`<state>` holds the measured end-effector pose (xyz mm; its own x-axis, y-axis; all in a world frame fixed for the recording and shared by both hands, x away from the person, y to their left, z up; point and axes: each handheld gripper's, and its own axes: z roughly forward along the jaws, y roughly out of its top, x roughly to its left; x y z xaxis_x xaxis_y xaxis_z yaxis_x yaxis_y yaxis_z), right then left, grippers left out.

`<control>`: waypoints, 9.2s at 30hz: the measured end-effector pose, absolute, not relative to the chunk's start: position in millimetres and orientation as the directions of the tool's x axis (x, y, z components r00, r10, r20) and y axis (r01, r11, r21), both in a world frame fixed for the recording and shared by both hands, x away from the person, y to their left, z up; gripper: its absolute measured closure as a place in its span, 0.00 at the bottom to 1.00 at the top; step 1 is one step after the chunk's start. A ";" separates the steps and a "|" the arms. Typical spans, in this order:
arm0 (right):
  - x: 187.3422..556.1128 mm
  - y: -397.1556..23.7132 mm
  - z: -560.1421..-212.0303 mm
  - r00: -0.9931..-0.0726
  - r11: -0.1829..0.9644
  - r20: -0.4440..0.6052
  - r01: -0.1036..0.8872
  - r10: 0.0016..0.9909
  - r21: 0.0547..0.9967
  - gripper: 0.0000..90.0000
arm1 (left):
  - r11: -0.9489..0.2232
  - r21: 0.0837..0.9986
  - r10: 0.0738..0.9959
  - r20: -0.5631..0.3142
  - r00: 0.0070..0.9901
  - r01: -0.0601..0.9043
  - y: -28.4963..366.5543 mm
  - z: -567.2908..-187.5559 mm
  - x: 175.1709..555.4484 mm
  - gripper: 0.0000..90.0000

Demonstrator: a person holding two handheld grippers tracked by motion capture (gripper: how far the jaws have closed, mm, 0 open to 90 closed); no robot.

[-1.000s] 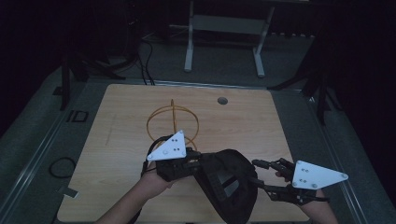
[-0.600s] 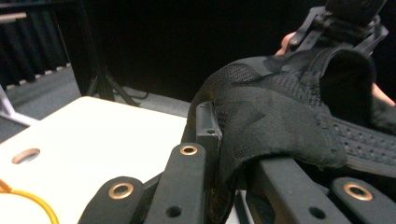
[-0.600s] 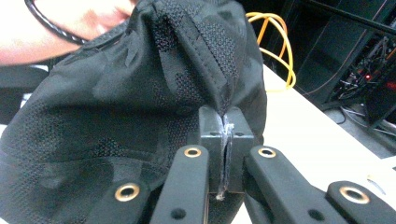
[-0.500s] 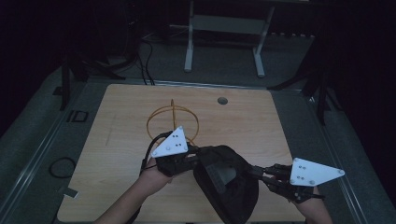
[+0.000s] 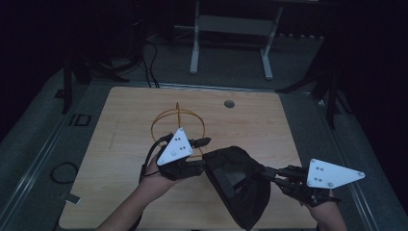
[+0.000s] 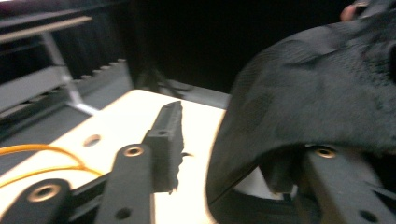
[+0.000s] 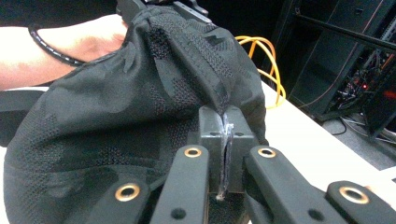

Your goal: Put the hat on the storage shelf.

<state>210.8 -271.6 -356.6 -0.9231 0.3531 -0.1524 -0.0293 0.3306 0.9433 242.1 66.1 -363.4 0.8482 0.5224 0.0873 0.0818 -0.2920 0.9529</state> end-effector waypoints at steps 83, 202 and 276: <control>341.1 -134.5 -278.2 -0.811 0.433 -0.236 0.024 0.535 0.901 0.98 | -0.139 0.928 0.927 -0.001 0.375 0.345 267.9 -544.3 206.5 0.09; 370.1 -163.3 -394.6 -0.874 0.487 -0.020 0.251 0.485 0.837 0.15 | -0.080 0.931 0.928 -0.061 0.367 0.357 268.6 -550.8 207.8 0.09; 336.6 -245.7 -538.9 -0.835 0.454 0.064 0.360 0.547 0.815 0.17 | -0.074 0.928 0.931 -0.066 0.358 0.364 270.5 -551.2 208.2 0.09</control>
<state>336.6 -245.7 -538.9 -0.8347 0.5470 0.0637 0.3596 0.4538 0.8153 208.2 270.5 -551.2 0.3578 0.9315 -0.0659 0.3642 -0.0742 0.9284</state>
